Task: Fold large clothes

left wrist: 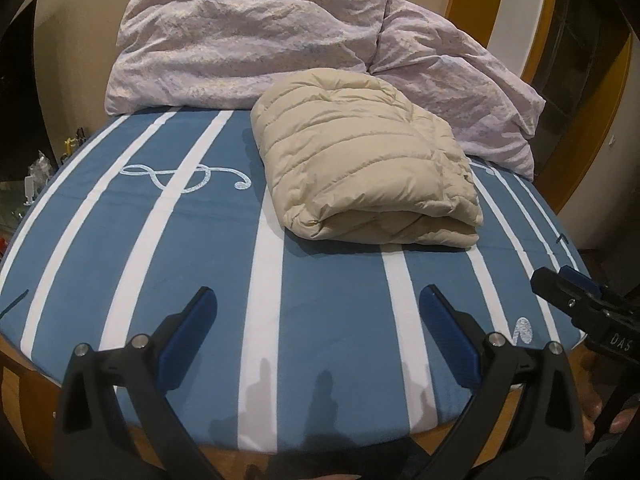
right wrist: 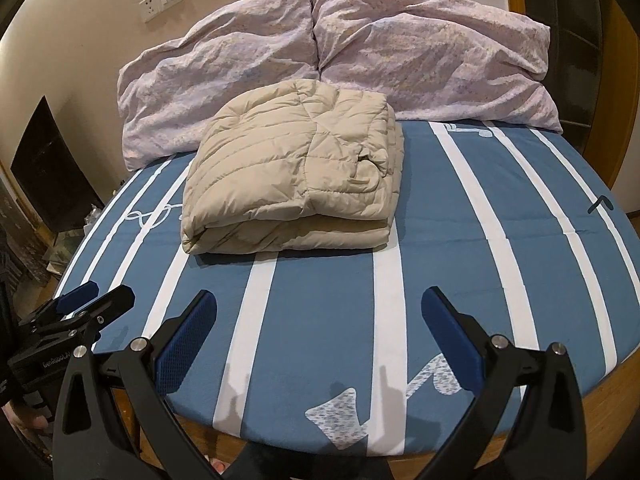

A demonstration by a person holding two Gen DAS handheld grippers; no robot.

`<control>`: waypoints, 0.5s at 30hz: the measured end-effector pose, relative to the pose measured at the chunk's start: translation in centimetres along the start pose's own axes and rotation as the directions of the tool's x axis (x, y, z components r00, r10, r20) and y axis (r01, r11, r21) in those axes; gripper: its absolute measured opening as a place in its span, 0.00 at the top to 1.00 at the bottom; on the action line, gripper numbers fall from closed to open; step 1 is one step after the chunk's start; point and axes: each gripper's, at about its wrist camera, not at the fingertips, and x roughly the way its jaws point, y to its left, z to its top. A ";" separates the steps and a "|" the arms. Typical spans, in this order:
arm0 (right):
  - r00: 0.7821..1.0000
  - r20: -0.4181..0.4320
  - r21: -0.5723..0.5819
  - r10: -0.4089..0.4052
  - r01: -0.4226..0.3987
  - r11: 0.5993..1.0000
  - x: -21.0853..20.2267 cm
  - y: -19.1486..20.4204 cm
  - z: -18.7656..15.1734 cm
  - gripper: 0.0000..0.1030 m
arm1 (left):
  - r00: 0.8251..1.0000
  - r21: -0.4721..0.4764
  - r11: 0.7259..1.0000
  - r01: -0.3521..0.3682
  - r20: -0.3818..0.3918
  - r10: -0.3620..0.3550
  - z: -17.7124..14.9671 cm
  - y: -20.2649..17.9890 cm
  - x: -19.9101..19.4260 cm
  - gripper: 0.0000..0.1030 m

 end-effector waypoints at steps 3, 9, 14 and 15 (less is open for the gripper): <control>1.000 0.001 -0.003 0.000 0.000 1.000 -0.2 0.1 0.0 0.01 | 1.000 -0.003 1.000 0.003 -0.001 -0.003 0.1 -0.1 -0.1 0.02; 1.000 0.004 -0.001 0.011 -0.011 1.000 -0.8 0.3 0.0 0.01 | 1.000 0.006 1.000 0.012 0.004 -0.012 0.2 -0.6 -0.6 0.02; 1.000 0.010 -0.006 0.018 -0.018 1.000 -1.4 0.4 0.2 0.01 | 1.000 0.010 1.000 0.025 0.011 -0.025 0.5 -1.0 -1.1 0.02; 1.000 0.010 -0.007 0.018 -0.018 1.000 -1.5 0.5 0.2 0.01 | 1.000 0.011 1.000 0.027 0.011 -0.027 0.5 -1.1 -1.2 0.02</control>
